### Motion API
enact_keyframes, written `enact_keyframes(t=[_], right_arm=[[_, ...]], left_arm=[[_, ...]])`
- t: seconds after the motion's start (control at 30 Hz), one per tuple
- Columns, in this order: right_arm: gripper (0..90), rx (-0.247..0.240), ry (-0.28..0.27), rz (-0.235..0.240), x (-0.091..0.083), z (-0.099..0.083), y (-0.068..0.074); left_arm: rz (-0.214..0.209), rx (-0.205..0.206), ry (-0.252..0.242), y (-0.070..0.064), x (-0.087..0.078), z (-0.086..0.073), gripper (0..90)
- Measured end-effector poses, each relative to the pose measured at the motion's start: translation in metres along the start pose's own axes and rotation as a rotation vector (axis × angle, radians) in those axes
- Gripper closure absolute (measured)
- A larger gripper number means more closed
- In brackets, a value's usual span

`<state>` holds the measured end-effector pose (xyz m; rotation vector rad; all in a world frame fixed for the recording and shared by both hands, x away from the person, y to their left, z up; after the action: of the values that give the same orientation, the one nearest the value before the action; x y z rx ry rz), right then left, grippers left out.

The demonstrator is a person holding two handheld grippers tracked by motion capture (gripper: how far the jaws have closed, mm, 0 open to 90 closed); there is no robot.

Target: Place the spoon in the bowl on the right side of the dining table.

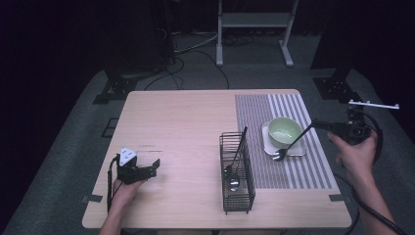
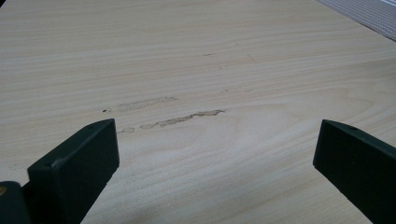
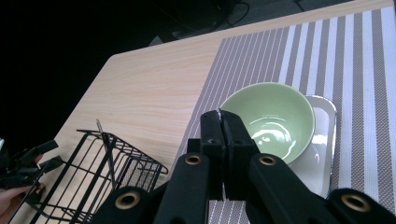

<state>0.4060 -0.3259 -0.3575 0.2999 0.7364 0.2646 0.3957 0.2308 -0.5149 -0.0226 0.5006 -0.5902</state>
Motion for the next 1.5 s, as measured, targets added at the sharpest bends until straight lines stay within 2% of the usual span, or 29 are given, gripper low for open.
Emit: enact_keyframes(t=[0.4, 0.77, 1.03, 1.5], right_arm=[[88.3, 0.017, -0.03, -0.02, -0.001, 0.014, -0.001], [88.3, 0.041, -0.055, -0.053, -0.002, 0.028, -0.007], [88.4, 0.083, -0.074, -0.053, -0.002, 0.037, -0.011], [88.4, 0.114, -0.097, -0.104, 0.006, 0.051, -0.019]], left_arm=[[-0.002, 0.002, 0.003, 0.0, 0.0, 0.0, 0.0], [-0.001, 0.0, 0.0, 0.0, 0.0, 0.0, 0.0], [-0.002, -0.001, -0.002, 0.0, 0.0, 0.0, 0.0], [-0.002, 0.001, -0.005, 0.0, 0.0, 0.0, 0.0]])
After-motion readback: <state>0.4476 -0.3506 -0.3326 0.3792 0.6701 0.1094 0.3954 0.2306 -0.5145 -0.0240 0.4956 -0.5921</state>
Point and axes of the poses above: each handheld gripper's, and its own axes: x roughly forward along the jaws, z roughly out of its top, y roughly to its left, the point moved 8 cm from there along x, roughly forward along the jaws, and after that the axes turned 13 degrees about -z, right-handed, at the moved point
